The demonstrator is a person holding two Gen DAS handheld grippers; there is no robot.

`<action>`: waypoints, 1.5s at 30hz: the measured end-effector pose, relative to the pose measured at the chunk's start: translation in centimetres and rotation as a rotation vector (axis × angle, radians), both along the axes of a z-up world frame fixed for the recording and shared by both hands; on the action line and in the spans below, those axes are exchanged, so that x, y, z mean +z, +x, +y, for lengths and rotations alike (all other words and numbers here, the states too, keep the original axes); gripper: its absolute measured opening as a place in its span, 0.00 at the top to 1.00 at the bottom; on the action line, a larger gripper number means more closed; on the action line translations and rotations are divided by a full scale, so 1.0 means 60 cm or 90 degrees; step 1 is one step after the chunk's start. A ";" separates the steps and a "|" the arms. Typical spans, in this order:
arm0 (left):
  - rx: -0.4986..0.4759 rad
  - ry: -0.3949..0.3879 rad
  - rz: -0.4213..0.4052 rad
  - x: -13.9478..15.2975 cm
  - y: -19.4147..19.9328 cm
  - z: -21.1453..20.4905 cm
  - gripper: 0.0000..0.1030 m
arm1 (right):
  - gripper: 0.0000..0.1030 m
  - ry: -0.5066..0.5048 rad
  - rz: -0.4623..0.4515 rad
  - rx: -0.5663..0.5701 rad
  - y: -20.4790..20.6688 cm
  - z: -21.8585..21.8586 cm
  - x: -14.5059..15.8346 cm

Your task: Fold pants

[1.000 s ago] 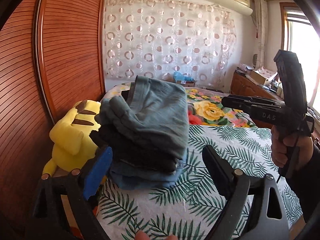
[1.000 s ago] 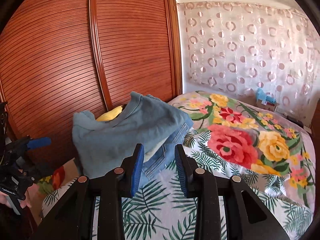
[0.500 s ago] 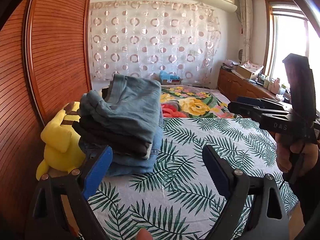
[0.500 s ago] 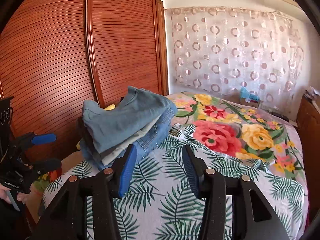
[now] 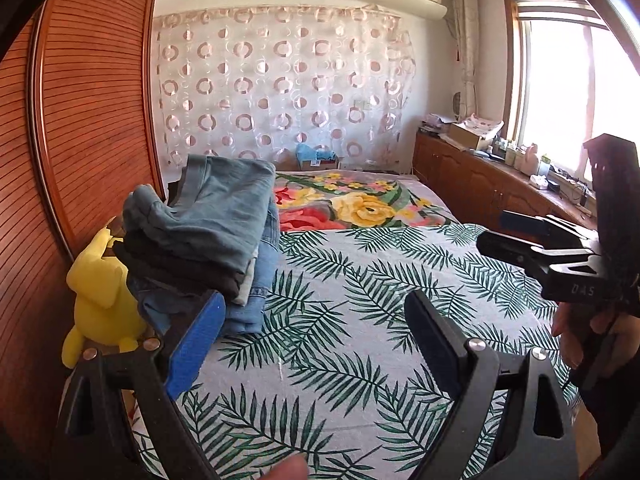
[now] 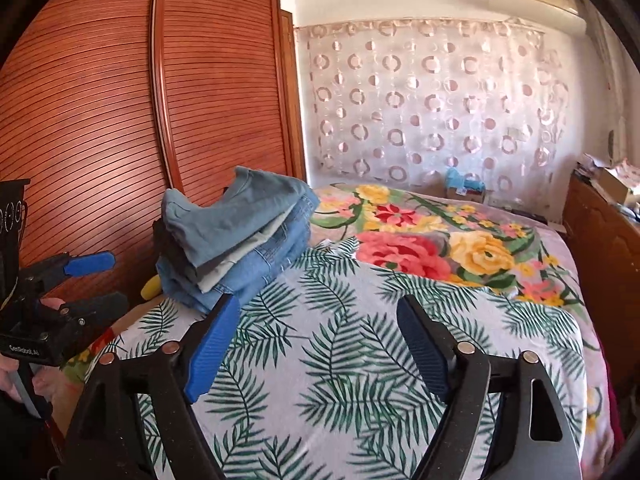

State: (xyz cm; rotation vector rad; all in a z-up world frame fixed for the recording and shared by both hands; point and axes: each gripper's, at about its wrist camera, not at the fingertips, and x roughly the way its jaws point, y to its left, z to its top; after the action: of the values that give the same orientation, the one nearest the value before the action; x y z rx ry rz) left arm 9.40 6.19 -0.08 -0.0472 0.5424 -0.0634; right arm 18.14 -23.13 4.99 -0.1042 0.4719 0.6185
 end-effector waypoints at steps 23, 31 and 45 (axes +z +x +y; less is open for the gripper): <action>-0.039 0.019 0.013 -0.011 -0.039 -0.099 0.11 | 0.13 0.011 0.013 -0.197 -0.168 -0.063 0.008; -0.035 0.017 0.001 0.010 -0.048 -0.113 0.11 | 0.12 0.011 0.001 -0.222 -0.193 -0.046 0.006; -0.023 0.005 -0.048 0.071 -0.075 -0.112 0.11 | 0.12 0.028 -0.047 -0.241 -0.246 -0.047 0.024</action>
State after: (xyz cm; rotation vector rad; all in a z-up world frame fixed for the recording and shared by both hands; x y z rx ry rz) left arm 4.92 -0.56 4.21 -0.0276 0.4688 -0.0972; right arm 3.40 -25.94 6.42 0.0050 0.3931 0.2524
